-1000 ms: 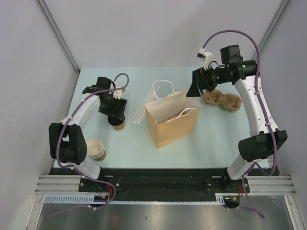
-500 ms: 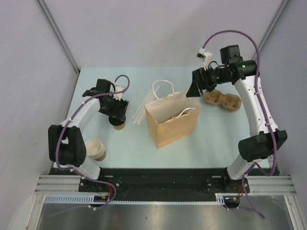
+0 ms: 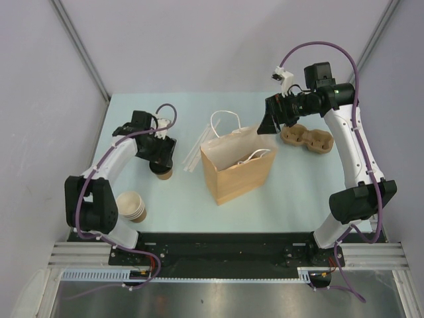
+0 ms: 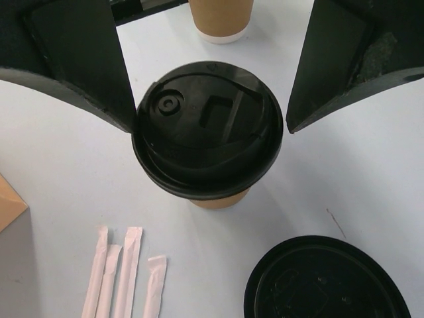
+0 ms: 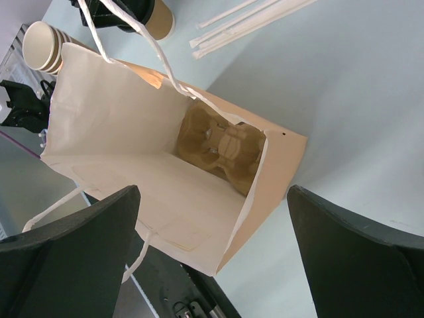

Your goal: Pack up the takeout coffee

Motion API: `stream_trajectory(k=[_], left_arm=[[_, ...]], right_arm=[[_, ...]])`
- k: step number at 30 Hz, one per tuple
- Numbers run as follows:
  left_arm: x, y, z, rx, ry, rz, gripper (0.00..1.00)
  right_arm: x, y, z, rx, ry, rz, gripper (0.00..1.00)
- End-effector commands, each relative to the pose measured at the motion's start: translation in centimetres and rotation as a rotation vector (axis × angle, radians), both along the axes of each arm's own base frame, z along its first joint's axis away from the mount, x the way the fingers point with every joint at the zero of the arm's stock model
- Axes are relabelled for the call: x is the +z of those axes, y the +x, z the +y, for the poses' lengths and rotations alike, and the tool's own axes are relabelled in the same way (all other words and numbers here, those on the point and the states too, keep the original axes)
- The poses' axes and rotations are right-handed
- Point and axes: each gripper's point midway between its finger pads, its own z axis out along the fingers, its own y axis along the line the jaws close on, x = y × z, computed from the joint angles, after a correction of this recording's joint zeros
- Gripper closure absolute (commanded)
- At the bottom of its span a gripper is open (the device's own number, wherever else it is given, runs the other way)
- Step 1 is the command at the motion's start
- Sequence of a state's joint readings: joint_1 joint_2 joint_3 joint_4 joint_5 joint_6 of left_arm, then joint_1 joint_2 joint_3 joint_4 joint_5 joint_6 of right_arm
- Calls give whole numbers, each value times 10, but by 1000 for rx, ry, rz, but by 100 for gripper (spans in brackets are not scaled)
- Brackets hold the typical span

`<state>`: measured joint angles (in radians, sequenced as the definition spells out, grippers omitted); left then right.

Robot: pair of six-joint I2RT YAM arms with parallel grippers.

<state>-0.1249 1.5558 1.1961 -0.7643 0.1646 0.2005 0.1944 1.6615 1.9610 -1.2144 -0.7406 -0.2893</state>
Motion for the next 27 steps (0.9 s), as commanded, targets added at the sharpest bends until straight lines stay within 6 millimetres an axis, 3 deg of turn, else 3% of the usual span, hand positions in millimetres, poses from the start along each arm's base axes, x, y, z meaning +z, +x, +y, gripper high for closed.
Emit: stream_trajectory(k=[1, 8, 27], left_arm=[[19, 2, 5, 42, -14, -78, 0], [23, 0, 10, 71, -15, -99, 1], [7, 1, 7, 79, -48, -69, 4]], right_arm=[[13, 0, -1, 0, 12, -47, 0], [14, -1, -2, -1, 11, -51, 0], [13, 2, -1, -2, 17, -50, 0]])
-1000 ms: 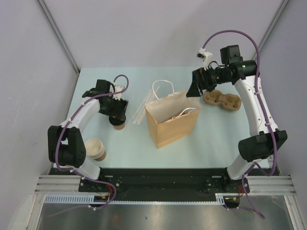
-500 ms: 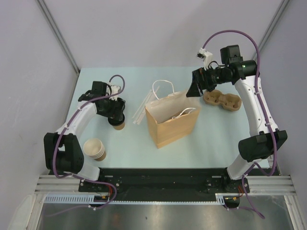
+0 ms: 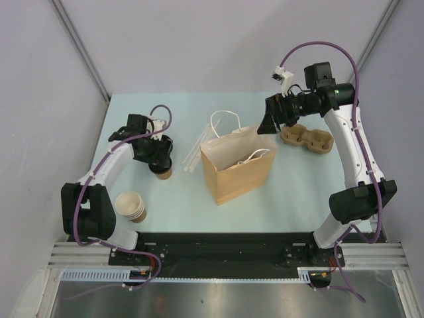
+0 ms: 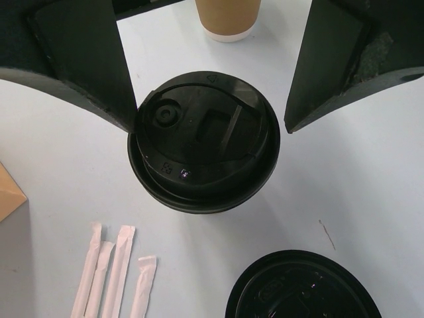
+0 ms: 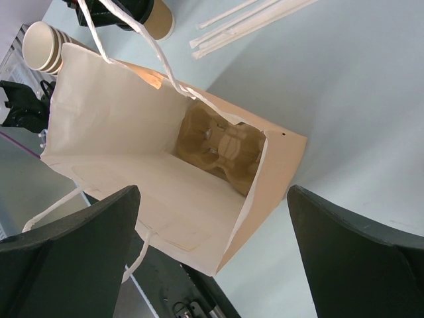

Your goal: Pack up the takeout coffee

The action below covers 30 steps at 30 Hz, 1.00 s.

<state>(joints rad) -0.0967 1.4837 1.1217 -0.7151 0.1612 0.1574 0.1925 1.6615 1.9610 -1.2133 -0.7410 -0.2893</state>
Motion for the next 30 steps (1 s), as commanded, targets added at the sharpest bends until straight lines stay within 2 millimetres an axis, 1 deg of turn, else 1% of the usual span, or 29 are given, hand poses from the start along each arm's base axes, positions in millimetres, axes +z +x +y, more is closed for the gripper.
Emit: stream_trajectory(k=[1, 8, 17, 20, 21, 23, 24, 26, 27, 29, 30], left_arm=[[4, 8, -2, 16, -27, -27, 5], [-1, 7, -2, 14, -29, -8, 11], [-10, 0, -1, 15, -25, 24, 13], [-11, -1, -3, 10, -31, 29, 22], [-9, -1, -3, 8, -32, 24, 29], [-2, 0, -4, 3, -37, 7, 36], [3, 2, -5, 0, -42, -6, 42], [14, 0, -6, -22, -45, -25, 47], [19, -1, -9, -40, -57, -32, 52], [33, -2, -12, -71, -66, -56, 57], [43, -4, -14, -88, -81, -68, 62]], right_arm=[[13, 1, 0, 1, 17, -49, 0], [16, 4, -1, -4, 9, -69, 0], [24, 14, 0, -5, 10, -113, 0], [27, 17, 1, -3, 12, -126, 0], [29, 18, 1, -2, 13, -133, 0], [33, 20, 3, 0, 13, -156, 0], [35, 19, 4, 7, 11, -169, 0], [37, 21, 7, 17, 4, -199, 0], [38, 20, 11, 35, -3, -220, 0], [41, 22, 14, 56, -15, -264, 0], [42, 21, 19, 86, -27, -299, 0]])
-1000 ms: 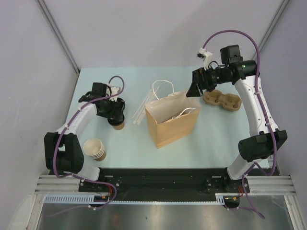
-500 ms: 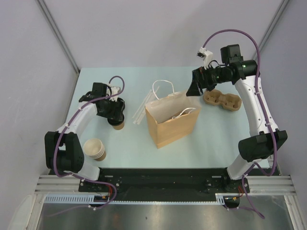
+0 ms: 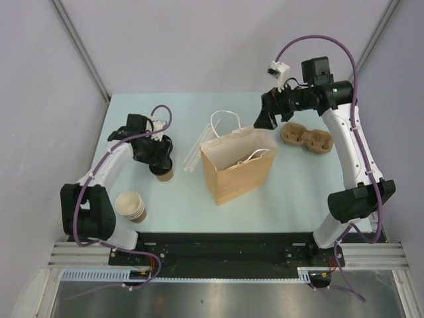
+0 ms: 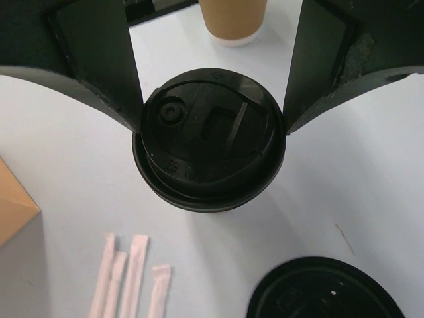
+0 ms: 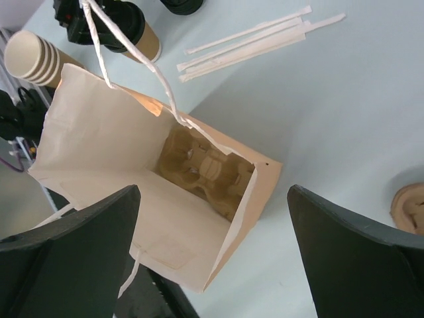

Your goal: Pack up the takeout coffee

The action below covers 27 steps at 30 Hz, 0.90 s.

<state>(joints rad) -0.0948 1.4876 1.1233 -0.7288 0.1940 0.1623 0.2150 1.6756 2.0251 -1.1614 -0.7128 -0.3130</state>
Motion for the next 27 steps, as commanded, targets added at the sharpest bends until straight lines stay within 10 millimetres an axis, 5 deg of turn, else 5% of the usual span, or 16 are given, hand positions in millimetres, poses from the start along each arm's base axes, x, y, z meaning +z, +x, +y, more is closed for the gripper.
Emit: stream_trajectory(k=[1, 5, 13, 23, 27], left_arm=[[50, -1, -11, -82, -65, -95, 64], [79, -6, -17, -136, -83, -139, 78], [122, -22, -34, -220, -172, -228, 79], [273, -60, -79, -514, -376, -530, 80], [318, -76, -92, -614, -407, -627, 80]], right_arm=[[25, 7, 15, 81, -31, -205, 1], [23, 7, 29, 165, -69, -284, 1], [3, 5, 48, 199, -141, -270, 0], [13, -11, 20, 82, -74, -148, 0], [10, -12, 7, 33, -57, -84, 0]])
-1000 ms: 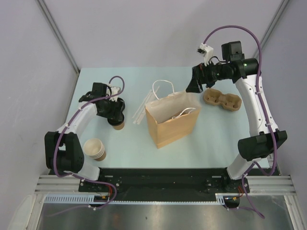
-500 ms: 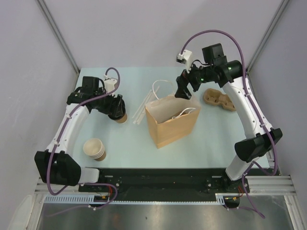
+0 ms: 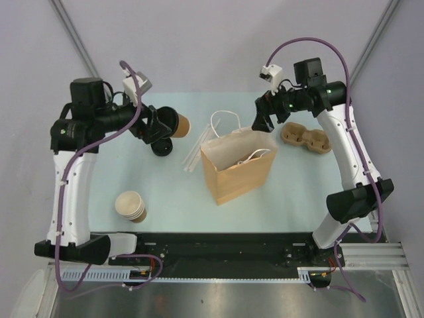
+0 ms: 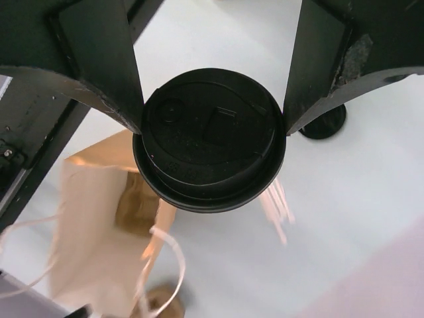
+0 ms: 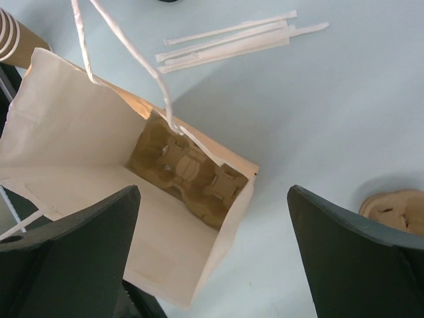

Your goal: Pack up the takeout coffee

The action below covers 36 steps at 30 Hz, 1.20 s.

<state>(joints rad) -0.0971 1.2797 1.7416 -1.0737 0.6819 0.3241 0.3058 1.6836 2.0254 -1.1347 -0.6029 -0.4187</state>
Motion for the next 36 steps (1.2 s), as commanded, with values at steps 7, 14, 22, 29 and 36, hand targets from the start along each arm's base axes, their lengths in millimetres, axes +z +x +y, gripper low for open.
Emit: stream_trajectory(k=[7, 14, 22, 29, 36], left_arm=[[68, -56, -82, -348, 21, -220, 81], [32, -38, -137, -391, 84, -141, 86], [-11, -13, -175, -373, 141, -44, 88], [-49, 2, -191, -338, 198, 13, 89], [-74, -4, -204, -352, 272, -9, 90]], right_arm=[[7, -21, -18, -69, 76, 100, 1], [-1, -25, -20, -76, 69, 119, 4], [-14, -27, -22, -73, 50, 135, 12], [-24, -24, -20, -72, 50, 158, 26], [-35, -23, -21, -81, 41, 178, 40]])
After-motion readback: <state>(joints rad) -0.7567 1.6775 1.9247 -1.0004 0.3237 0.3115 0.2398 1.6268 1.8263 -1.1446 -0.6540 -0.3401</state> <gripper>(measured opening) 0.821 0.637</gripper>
